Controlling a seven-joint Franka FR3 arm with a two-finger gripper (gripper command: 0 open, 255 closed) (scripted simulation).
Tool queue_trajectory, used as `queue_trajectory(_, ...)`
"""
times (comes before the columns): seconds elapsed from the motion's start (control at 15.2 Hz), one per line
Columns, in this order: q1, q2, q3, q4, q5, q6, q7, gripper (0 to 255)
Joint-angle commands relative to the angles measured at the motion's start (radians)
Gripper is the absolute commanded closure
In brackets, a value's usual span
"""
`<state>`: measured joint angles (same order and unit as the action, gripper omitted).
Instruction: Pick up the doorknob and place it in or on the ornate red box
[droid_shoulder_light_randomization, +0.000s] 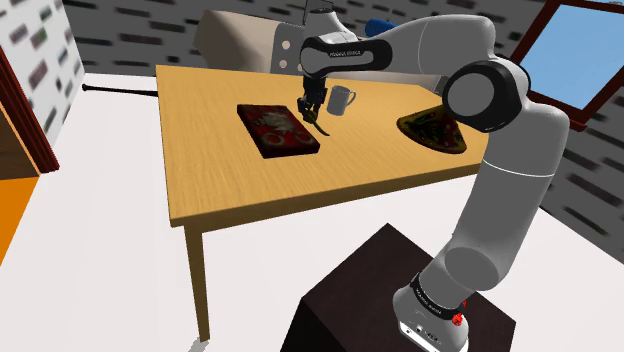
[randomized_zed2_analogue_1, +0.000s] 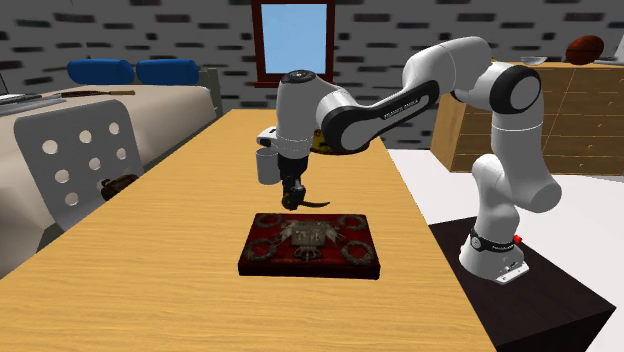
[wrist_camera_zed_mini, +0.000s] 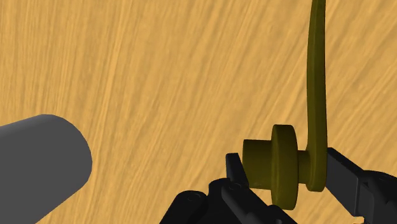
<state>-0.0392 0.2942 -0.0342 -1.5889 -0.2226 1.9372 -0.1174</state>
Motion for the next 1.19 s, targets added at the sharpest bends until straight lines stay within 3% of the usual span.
queue_trajectory(0.0,0.000,0.000,0.000,0.000,0.000,0.000,0.000,255)
queue_trajectory(0.33,0.000,0.000,0.000,0.000,0.000,0.000,0.000,255)
queue_trajectory(1.12,0.003,-0.005,0.001,0.152,0.009,-0.155,-0.031,255)
